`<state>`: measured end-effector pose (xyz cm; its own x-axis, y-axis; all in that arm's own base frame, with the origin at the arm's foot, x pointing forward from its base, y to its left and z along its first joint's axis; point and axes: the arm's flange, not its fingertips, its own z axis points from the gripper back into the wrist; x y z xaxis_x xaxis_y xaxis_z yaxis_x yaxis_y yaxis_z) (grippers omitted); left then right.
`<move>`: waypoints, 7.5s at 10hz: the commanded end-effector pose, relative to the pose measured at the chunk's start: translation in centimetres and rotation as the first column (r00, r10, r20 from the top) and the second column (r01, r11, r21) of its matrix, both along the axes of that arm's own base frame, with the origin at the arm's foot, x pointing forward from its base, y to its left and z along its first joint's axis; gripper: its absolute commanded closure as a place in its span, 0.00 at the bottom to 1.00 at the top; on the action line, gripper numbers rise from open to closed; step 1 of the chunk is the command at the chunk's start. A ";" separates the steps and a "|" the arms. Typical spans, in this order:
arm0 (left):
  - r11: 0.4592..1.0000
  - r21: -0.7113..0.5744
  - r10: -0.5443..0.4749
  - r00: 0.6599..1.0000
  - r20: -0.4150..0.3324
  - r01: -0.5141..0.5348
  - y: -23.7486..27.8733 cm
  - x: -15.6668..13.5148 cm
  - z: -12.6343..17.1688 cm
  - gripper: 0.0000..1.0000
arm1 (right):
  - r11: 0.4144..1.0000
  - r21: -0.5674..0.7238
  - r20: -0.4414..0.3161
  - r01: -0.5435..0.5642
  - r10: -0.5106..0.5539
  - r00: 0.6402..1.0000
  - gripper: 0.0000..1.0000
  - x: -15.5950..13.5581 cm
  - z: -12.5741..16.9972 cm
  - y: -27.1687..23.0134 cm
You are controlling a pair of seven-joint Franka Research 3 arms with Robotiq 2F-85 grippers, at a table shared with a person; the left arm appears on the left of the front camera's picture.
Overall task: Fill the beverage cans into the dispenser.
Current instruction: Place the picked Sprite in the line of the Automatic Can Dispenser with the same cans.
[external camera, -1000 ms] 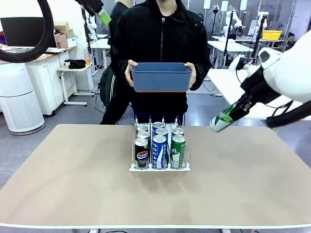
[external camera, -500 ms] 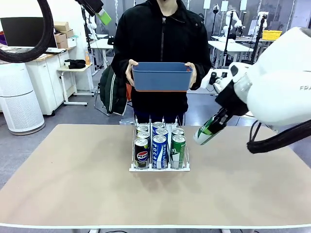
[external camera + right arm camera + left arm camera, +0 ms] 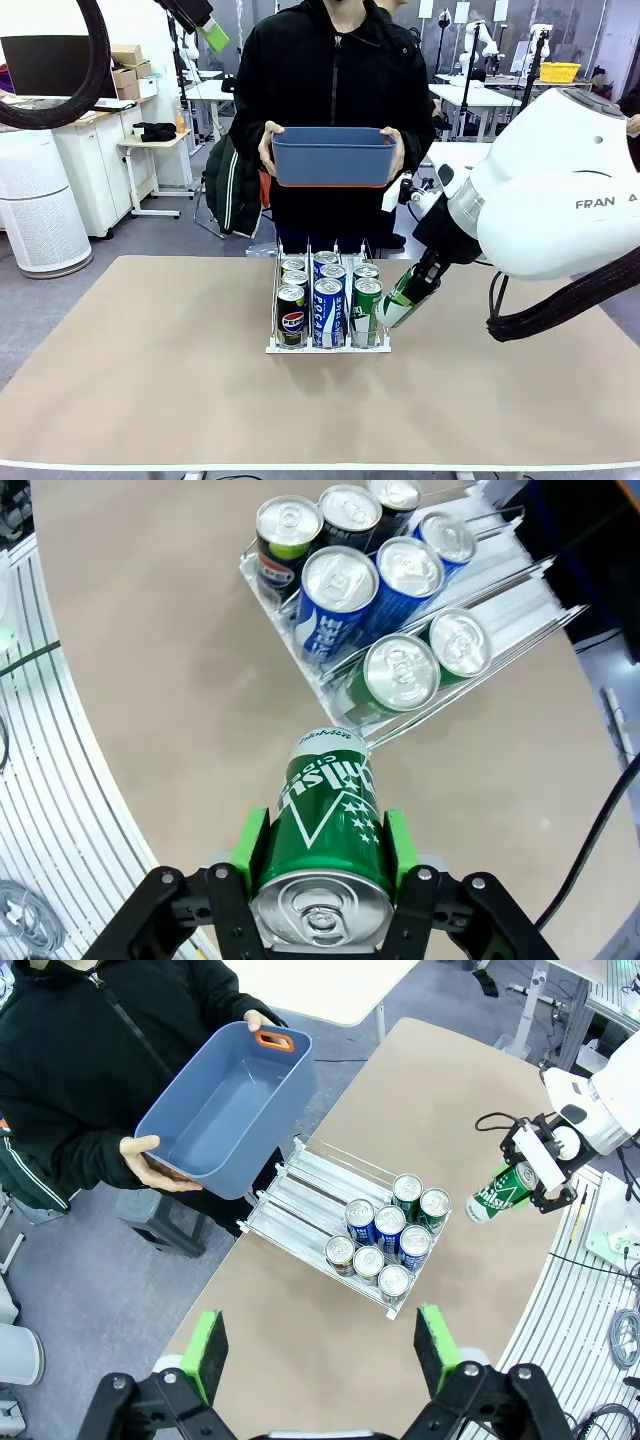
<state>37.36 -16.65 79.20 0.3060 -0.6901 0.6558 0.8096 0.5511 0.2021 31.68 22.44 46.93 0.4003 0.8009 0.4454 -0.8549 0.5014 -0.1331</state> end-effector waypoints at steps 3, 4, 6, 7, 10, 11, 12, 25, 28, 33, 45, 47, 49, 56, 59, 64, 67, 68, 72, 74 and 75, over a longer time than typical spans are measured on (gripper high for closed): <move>1.000 -0.012 -0.002 1.000 -0.004 0.002 0.1 0.0 0.0 0.00 | 0.998 0.042 -0.048 -0.056 0.058 0.997 0.42 -3.3 -4.0 -1.6; 1.000 -0.012 -0.002 1.000 -0.004 0.002 0.1 0.0 0.0 0.00 | 0.998 0.034 -0.027 -0.058 0.059 0.998 0.42 -2.9 -4.7 -1.0; 1.000 -0.012 -0.002 1.000 -0.004 0.002 0.1 0.0 0.0 0.00 | 0.997 0.041 -0.015 -0.068 0.069 0.998 0.42 -2.0 -6.0 -0.1; 1.000 -0.012 -0.002 1.000 -0.004 0.002 0.1 0.0 0.0 0.00 | 0.997 0.039 0.006 -0.067 0.067 0.998 0.42 -1.7 -6.5 0.2; 1.000 -0.012 -0.002 1.000 -0.004 0.002 0.1 0.0 0.0 0.00 | 0.998 0.027 0.067 -0.052 0.051 0.996 0.42 -0.4 -7.4 0.7; 1.000 -0.012 -0.002 1.000 -0.004 0.002 0.1 0.0 0.0 0.00 | 0.999 0.021 0.085 -0.039 0.037 0.996 0.42 0.3 -7.8 1.0; 1.000 -0.012 -0.002 1.000 -0.004 0.002 0.1 0.0 0.0 0.00 | 0.999 0.010 0.116 -0.038 0.037 0.993 0.42 0.9 -7.9 1.1; 1.000 -0.012 -0.002 1.000 -0.004 0.002 0.1 0.0 0.0 0.00 | 1.000 0.019 0.270 0.007 -0.012 0.963 0.42 5.9 -6.5 4.4; 1.000 -0.012 -0.002 1.000 -0.004 0.002 0.1 0.0 0.0 0.00 | 1.000 0.015 0.284 0.002 -0.006 0.959 0.42 7.0 -6.2 5.1; 1.000 -0.012 -0.002 1.000 -0.004 0.002 0.1 0.0 0.0 0.00 | 0.999 0.007 0.161 -0.044 0.042 0.986 0.42 8.0 -8.0 6.1; 1.000 -0.012 -0.002 1.000 -0.004 0.002 0.1 0.0 0.0 0.00 | 0.996 -0.088 -0.026 -0.028 0.026 0.999 0.03 8.2 -8.3 6.5; 1.000 -0.012 -0.002 1.000 -0.004 0.002 0.1 0.0 0.0 0.00 | 0.999 -0.050 0.017 -0.018 0.019 1.000 0.00 7.1 -5.0 5.5; 1.000 -0.012 -0.002 1.000 -0.004 0.002 0.1 0.0 0.0 0.00 | 1.000 0.002 0.050 -0.007 0.007 0.999 0.00 6.0 -2.2 4.7; 1.000 -0.012 -0.002 1.000 -0.004 0.002 0.1 0.0 0.0 0.00 | 0.994 0.104 0.072 -0.043 0.036 0.997 0.00 2.2 4.7 1.5; 1.000 -0.012 -0.002 1.000 -0.004 0.002 0.1 0.0 0.0 0.00 | 0.996 0.086 0.097 -0.019 0.011 0.995 0.00 2.4 5.4 2.1; 1.000 -0.012 -0.002 1.000 -0.004 0.002 0.1 0.0 0.0 0.00 | 0.996 0.086 0.097 -0.019 0.011 0.995 0.00 2.4 5.4 2.1; 1.000 -0.012 -0.002 1.000 -0.004 0.002 0.1 0.0 0.0 0.00 | 0.996 0.086 0.097 -0.019 0.011 0.995 0.00 2.4 5.4 2.1; 1.000 -0.012 -0.002 1.000 -0.004 0.002 0.1 0.0 0.0 0.00 | 0.996 0.086 0.097 -0.019 0.011 0.995 0.00 2.4 5.4 2.1; 1.000 -0.012 -0.002 1.000 -0.004 0.002 0.1 0.0 0.0 0.00 | 0.982 0.190 0.051 0.021 -0.031 0.998 0.00 7.4 12.8 -1.0; 1.000 -0.012 -0.002 1.000 -0.004 0.002 0.1 0.0 0.0 0.00 | 0.971 0.240 0.066 0.026 -0.043 0.997 0.00 10.8 17.9 -3.1; 1.000 -0.012 -0.002 1.000 -0.004 0.002 0.1 0.0 0.0 0.00 | 0.964 0.265 0.060 0.035 -0.053 0.997 0.00 12.0 20.4 -3.9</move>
